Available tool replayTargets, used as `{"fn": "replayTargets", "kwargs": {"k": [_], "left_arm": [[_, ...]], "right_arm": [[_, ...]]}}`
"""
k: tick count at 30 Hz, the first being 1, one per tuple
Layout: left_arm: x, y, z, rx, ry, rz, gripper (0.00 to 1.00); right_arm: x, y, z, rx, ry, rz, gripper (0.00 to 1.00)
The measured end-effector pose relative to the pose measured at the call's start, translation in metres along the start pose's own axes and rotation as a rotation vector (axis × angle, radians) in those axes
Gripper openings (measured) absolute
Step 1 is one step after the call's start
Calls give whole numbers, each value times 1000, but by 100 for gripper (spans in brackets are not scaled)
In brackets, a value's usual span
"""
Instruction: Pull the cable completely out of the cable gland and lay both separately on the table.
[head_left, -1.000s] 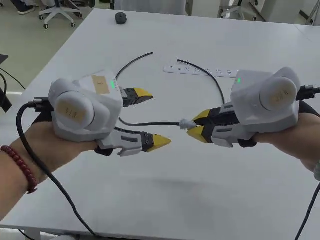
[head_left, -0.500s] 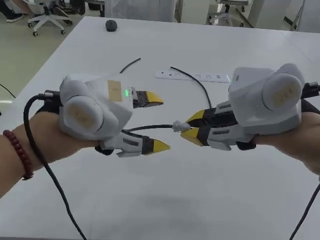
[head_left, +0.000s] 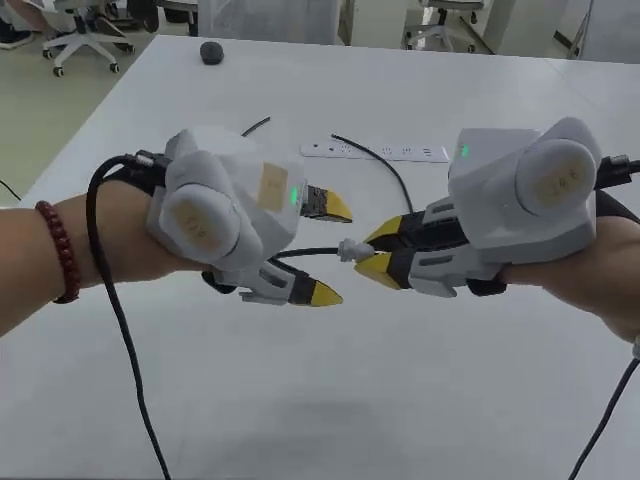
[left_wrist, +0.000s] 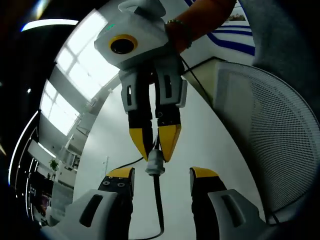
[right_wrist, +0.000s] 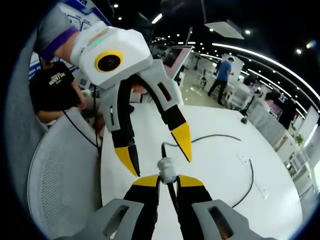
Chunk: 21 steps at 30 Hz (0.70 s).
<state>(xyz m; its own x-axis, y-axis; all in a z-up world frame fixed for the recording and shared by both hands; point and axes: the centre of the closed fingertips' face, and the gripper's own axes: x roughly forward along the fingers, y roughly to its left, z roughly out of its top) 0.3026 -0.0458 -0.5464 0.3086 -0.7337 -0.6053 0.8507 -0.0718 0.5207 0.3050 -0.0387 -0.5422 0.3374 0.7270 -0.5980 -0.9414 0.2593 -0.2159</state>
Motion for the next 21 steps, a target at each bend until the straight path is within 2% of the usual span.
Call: {"fn": "replayTargets", "kwargs": {"k": [10, 21], "left_arm": [[6, -6, 1, 28, 15, -25, 40], [8, -13, -4, 41, 42, -10, 38]], "right_arm": [[-3, -3, 0, 8, -4, -9, 8], [0, 4, -3, 2, 15, 14, 8]]}}
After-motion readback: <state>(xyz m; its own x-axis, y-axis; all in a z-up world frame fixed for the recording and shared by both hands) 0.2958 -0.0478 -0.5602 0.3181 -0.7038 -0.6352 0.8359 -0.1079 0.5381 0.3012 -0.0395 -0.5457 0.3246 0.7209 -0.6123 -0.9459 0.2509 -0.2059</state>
